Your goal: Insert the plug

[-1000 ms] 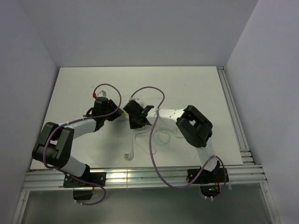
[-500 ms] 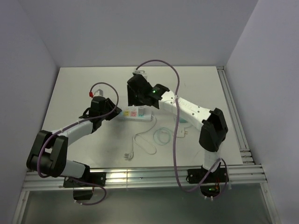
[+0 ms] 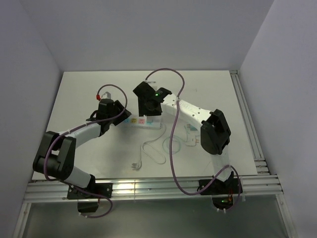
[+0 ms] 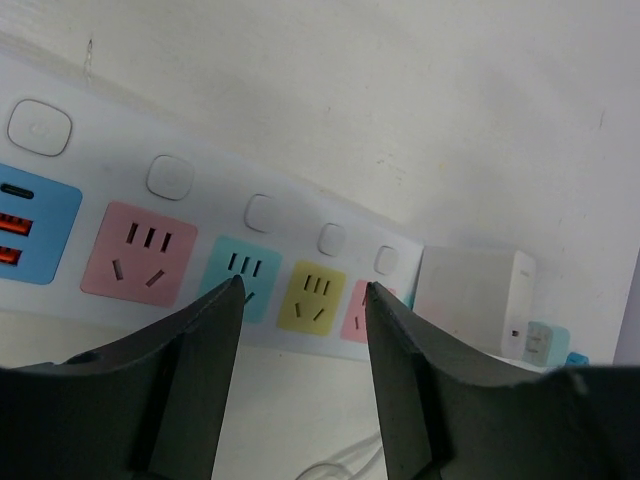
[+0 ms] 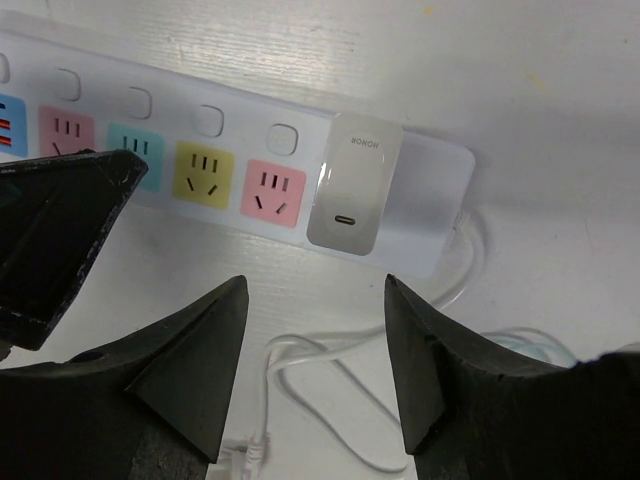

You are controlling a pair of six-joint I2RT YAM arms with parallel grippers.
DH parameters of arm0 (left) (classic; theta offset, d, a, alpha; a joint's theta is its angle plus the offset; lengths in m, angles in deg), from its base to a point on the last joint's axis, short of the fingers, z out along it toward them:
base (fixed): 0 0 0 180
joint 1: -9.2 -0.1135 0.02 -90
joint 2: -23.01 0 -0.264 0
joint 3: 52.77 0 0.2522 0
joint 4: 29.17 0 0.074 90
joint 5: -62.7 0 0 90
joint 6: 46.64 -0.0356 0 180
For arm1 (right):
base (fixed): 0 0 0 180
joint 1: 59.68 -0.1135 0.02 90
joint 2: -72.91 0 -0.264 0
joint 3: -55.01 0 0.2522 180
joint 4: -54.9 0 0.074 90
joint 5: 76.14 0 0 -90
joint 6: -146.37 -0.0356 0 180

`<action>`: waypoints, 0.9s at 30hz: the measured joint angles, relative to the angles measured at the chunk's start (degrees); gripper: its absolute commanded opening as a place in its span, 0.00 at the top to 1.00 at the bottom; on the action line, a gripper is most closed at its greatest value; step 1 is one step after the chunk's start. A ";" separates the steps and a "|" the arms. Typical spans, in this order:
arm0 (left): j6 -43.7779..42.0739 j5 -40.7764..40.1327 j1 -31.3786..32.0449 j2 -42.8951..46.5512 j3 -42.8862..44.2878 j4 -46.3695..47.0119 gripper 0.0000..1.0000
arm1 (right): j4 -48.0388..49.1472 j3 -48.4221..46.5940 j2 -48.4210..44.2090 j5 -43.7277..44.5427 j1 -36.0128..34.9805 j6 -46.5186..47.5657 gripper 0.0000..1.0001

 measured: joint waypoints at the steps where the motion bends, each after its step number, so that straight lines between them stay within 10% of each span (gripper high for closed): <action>1: 0.02 0.02 0.00 -0.42 0.00 0.00 0.43 | -0.15 -0.02 0.11 -0.02 0.02 -0.15 0.36; 19: 0.22 0.31 -0.48 -3.48 0.00 1.07 0.49 | -0.42 -3.76 7.96 -2.16 3.80 -1.75 0.56; 27: 0.20 0.17 -0.55 -3.32 0.00 1.33 0.45 | -0.85 -4.76 8.70 -1.66 3.89 -2.03 1.00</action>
